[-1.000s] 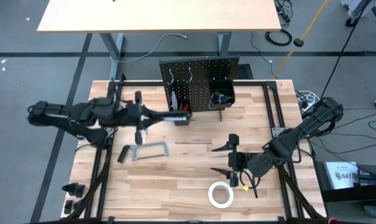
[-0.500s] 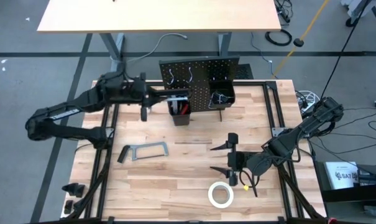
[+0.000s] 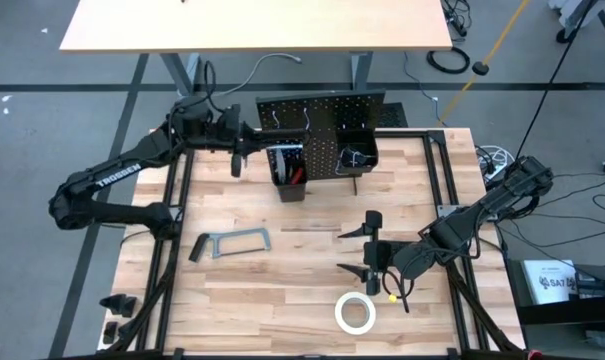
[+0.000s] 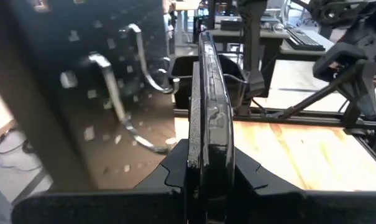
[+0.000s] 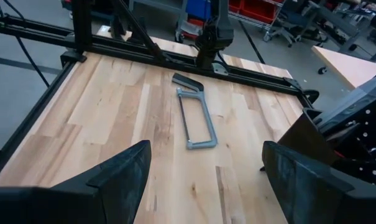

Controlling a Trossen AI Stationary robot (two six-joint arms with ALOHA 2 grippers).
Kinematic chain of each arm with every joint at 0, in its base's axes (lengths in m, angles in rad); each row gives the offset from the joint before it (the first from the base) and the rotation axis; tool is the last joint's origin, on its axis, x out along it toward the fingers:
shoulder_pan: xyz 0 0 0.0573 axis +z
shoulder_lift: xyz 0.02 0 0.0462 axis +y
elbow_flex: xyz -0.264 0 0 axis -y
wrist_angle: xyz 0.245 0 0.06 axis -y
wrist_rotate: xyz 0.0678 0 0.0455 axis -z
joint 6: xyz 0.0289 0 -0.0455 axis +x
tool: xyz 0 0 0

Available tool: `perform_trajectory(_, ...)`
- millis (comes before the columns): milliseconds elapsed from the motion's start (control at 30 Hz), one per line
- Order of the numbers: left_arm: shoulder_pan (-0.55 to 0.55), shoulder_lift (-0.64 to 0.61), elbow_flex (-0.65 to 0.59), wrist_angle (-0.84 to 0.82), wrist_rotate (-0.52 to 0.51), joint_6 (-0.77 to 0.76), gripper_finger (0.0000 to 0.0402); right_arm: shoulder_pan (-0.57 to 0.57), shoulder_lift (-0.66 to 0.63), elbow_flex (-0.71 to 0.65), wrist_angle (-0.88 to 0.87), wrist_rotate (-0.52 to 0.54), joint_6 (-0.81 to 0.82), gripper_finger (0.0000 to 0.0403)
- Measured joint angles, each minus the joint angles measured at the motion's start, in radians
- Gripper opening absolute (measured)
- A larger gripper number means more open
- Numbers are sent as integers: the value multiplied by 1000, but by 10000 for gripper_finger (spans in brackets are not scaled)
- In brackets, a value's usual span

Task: Hang tools onto peg board
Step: Hang the clamp on the pegboard

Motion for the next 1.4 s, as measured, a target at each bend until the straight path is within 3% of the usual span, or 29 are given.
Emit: perform_trajectory(1400,54,34,0,-42,-12,-174,54,-3,7,0,20,-3,2,302)
